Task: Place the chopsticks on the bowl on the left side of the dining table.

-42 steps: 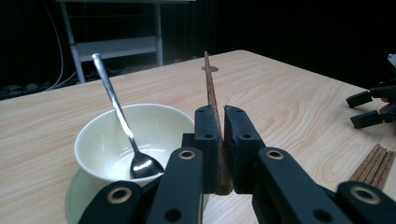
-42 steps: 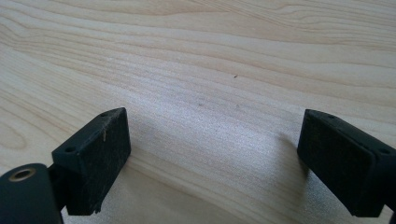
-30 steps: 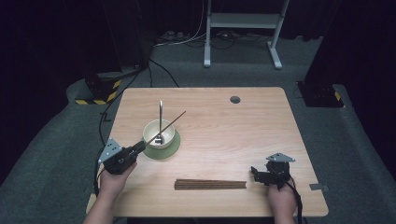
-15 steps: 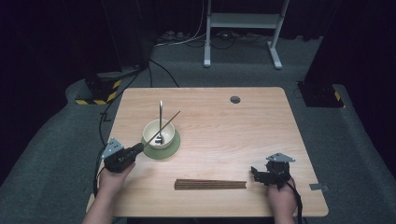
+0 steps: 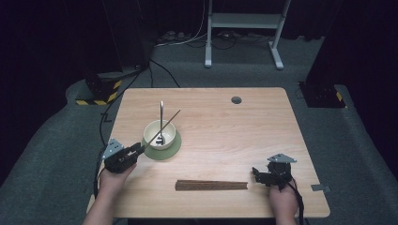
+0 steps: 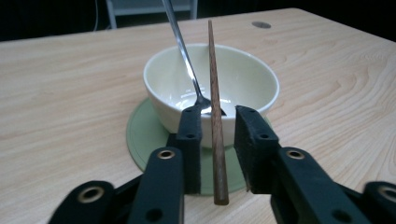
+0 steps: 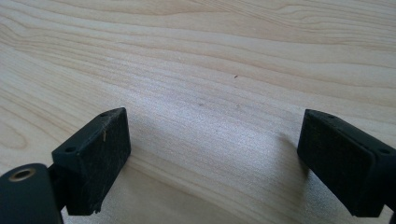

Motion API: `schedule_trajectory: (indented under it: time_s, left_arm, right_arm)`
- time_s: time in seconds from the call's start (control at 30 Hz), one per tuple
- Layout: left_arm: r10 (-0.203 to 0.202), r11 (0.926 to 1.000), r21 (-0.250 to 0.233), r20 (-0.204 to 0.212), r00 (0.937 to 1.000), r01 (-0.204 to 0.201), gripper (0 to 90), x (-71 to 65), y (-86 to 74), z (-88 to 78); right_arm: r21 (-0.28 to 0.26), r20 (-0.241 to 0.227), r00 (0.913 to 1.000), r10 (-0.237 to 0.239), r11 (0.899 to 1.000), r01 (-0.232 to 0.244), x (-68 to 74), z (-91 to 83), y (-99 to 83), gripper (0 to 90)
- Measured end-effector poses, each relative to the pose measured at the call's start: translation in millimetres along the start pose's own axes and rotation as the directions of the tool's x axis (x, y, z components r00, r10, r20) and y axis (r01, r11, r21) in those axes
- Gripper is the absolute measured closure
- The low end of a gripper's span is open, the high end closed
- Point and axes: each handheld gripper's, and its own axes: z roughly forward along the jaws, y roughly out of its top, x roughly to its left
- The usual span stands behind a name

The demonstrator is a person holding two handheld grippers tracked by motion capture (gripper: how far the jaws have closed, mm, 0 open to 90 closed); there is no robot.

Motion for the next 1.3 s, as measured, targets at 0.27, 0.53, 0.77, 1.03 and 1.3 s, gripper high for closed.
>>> schedule_trajectory:
  time_s: [0.27,0.53,0.77,1.03,1.3]
  left_arm:
    - [0.036,0.9968,-0.072,0.047,0.9982,-0.033,61.6,-35.8,9.4,1.4]
    - [0.148,0.9879,0.022,0.157,0.9765,-0.153,60.3,-62.8,9.1,13.4]
    - [0.159,0.9798,0.083,0.23,0.96,-0.182,59.2,-83.5,3.0,28.3]
    - [0.134,0.9672,0.162,0.329,0.9349,-0.196,57.4,-97.4,-5.1,43.7]
    - [0.161,0.9366,0.228,0.393,0.9054,-0.266,58.8,-112.9,-15.7,58.1]
  right_arm:
    - [0.0,0.0,1.0,-0.001,1.0,0.001,-0.1,0.0,0.0,9.7]
    - [-0.001,0.0,1.0,-0.003,1.0,0.003,-0.2,0.0,0.0,9.7]
    - [0.0,-0.002,1.0,-0.001,1.0,0.001,0.1,0.0,0.0,9.7]
    - [0.001,-0.008,1.0,-0.006,1.0,0.006,-0.1,-0.1,0.0,9.8]
    - [0.001,-0.009,1.0,-0.003,1.0,0.003,0.3,-0.1,0.0,9.7]
